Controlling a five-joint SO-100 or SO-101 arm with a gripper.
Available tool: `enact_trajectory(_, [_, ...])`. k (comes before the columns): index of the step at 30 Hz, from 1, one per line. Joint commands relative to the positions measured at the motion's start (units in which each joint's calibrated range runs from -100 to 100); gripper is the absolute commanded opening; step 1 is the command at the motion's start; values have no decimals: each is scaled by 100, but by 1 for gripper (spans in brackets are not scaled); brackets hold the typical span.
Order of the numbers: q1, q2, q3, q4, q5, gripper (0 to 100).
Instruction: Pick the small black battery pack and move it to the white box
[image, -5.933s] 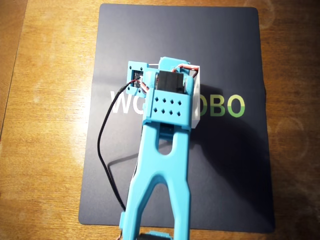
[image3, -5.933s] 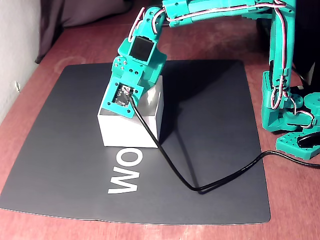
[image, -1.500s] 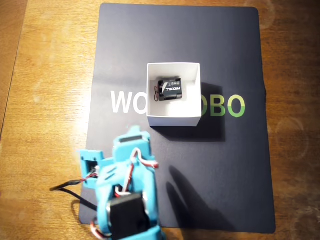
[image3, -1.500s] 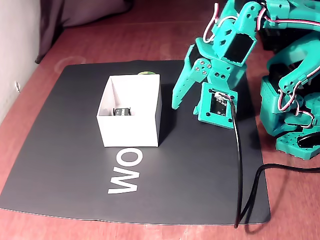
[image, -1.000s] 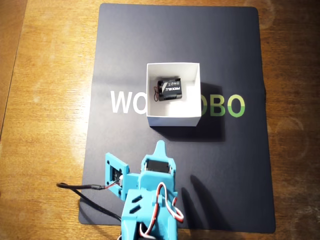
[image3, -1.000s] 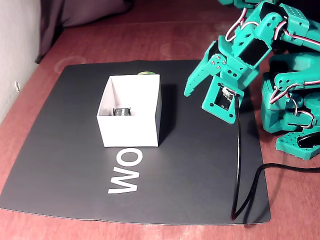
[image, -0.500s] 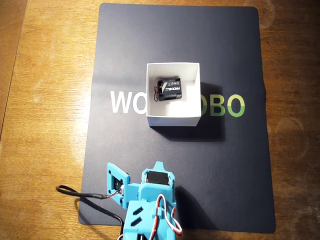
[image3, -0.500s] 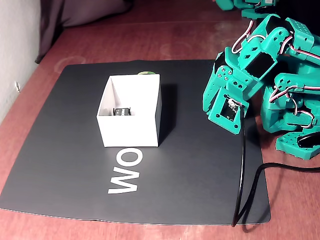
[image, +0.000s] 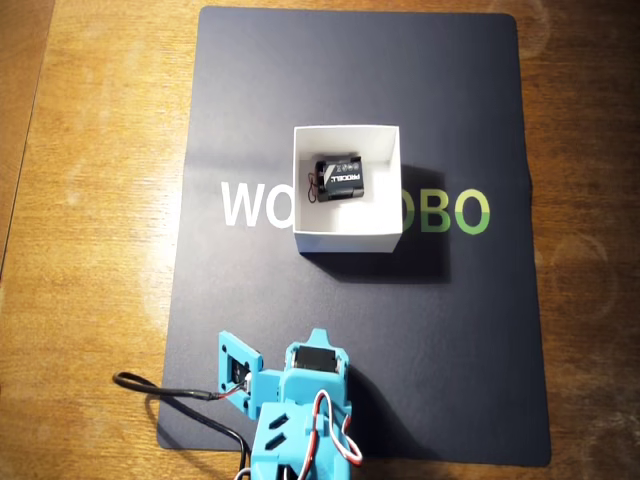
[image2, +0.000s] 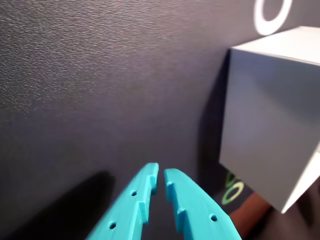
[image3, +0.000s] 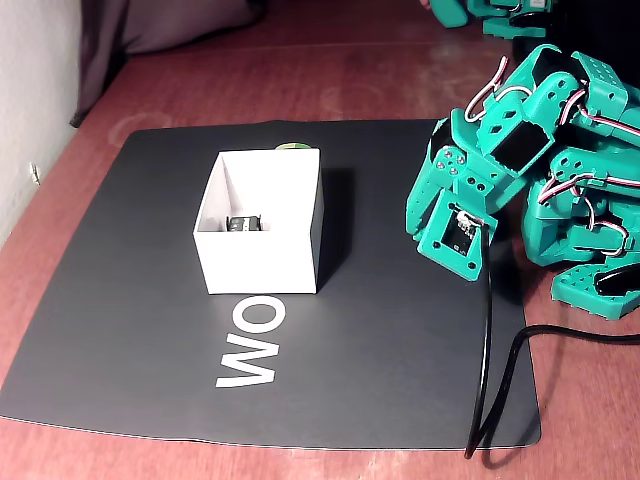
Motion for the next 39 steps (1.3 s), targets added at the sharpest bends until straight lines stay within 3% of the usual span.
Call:
enact_trajectory(1, [58, -183, 20, 48, 26, 1])
enact_trajectory(39, [35, -192, 65, 48, 21, 1])
